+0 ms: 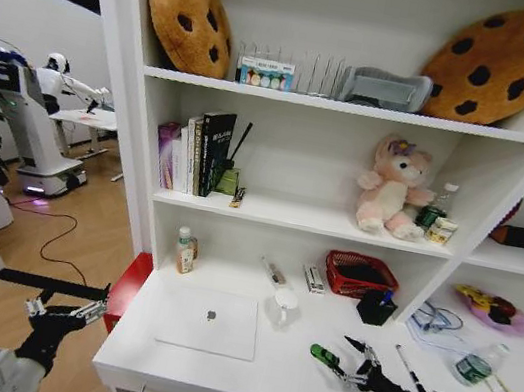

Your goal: Organize the objects on the table.

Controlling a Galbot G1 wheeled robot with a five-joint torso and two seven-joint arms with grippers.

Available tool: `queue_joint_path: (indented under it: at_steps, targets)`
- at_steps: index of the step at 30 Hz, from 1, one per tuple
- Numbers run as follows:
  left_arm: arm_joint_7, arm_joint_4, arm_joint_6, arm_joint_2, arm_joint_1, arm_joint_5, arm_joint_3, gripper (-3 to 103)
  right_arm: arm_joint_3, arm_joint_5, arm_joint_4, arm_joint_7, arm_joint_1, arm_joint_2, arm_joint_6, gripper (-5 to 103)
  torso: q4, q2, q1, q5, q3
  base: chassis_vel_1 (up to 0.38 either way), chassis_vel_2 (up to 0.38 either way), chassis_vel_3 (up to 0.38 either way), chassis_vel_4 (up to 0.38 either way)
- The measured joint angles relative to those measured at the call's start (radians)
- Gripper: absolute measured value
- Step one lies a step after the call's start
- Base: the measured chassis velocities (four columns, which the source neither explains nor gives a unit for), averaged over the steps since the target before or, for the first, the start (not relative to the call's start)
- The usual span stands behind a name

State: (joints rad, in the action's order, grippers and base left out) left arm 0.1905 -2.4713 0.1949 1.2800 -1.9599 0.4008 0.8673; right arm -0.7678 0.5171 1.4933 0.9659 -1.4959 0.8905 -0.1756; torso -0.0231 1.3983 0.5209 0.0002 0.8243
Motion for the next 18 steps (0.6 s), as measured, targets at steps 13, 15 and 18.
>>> queue_joint_path:
  at_steps: [13,15,18]
  targets:
    - [0.0,0.001,0.0,-0.001,0.0,0.0,-0.001,100,0.068,-0.039,-0.072,0.045,0.074,-0.009,0.033,73,-0.0001,0.0,0.0,-0.0004,0.0,0.0,0.0,0.0,0.0]
    - [0.0,0.001,0.0,-0.001,0.0,0.0,-0.001,100,0.071,-0.038,-0.073,0.043,0.08,-0.011,0.036,67,0.0,0.0,0.0,-0.0004,0.0,0.0,0.0,0.0,0.0]
    - [0.0,0.001,0.0,-0.001,0.0,0.0,-0.001,100,0.071,-0.037,-0.072,0.044,0.08,-0.012,0.037,56,-0.0001,0.0,0.0,-0.0002,0.0,0.0,0.0,0.0,0.0]
